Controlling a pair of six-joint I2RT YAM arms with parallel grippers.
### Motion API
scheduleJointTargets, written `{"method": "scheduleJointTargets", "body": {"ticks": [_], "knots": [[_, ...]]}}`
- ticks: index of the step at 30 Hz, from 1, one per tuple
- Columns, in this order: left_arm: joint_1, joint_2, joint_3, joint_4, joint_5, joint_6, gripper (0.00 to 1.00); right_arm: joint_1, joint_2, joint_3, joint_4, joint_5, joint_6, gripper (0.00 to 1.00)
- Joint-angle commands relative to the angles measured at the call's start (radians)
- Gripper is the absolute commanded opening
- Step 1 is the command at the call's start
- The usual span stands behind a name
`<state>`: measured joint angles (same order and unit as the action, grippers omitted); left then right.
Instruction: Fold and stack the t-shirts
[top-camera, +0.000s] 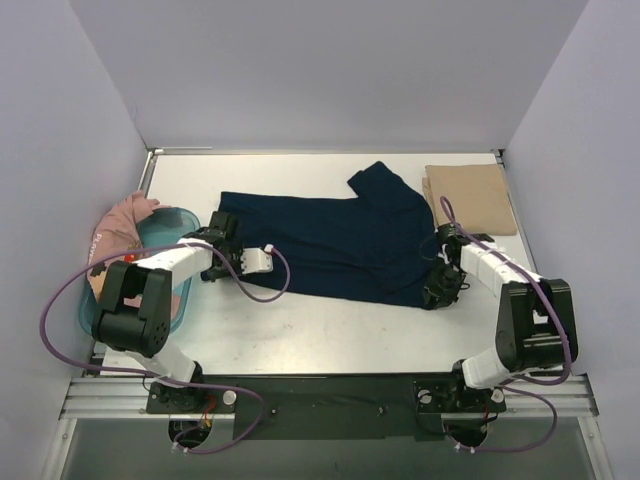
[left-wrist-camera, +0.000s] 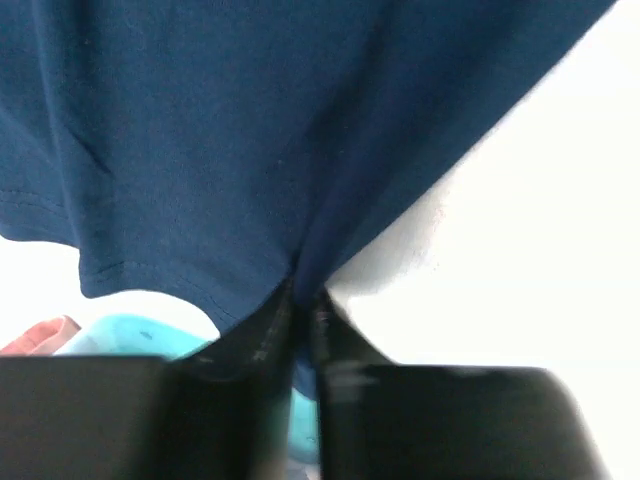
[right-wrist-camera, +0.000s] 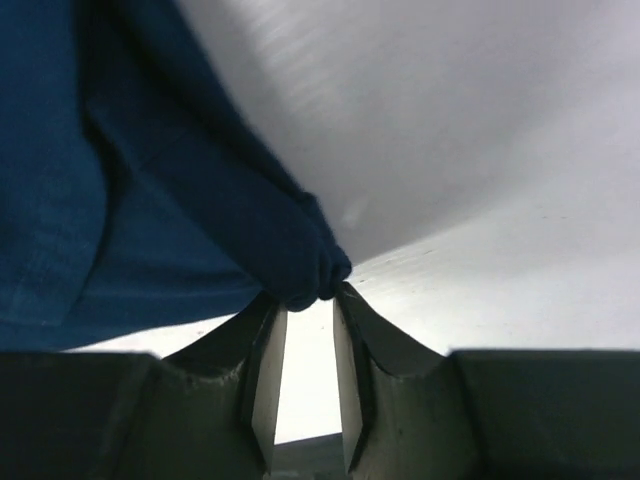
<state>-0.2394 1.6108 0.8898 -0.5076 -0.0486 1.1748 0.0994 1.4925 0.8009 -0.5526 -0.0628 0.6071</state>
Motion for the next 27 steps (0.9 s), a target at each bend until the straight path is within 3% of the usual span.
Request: {"method": "scheduleJointTargets", "body": {"ticks": [1,6,15,19,25,27], "knots": [[0.0,0.017,-0.008,0.072,-0.031,0.005,0.0,-0.064,-0.029,-0.028,-0.032,0.087,-0.004,0.19],[0.026,0.003,0.047,0.006,-0.097,-0.079,0.0,-0.213,-0.116,-0.019,-0.061,0.083,-0.067,0.12],[0.048,-0.072,0.202,-0.19,-0.093,-0.17,0.0,-0.225,-0.086,0.09,-0.142,0.15,-0.153,0.13],[0.045,-0.095,0.238,-0.278,-0.039,-0.221,0.0,-0.198,-0.152,0.08,-0.156,0.018,-0.142,0.24],[0.042,-0.138,0.193,-0.318,-0.031,-0.25,0.0,-0.068,-0.285,-0.08,-0.118,-0.113,-0.043,0.56],[0.043,-0.153,0.17,-0.316,-0.036,-0.248,0.0,-0.072,-0.266,-0.133,-0.061,-0.147,-0.009,0.56]]}}
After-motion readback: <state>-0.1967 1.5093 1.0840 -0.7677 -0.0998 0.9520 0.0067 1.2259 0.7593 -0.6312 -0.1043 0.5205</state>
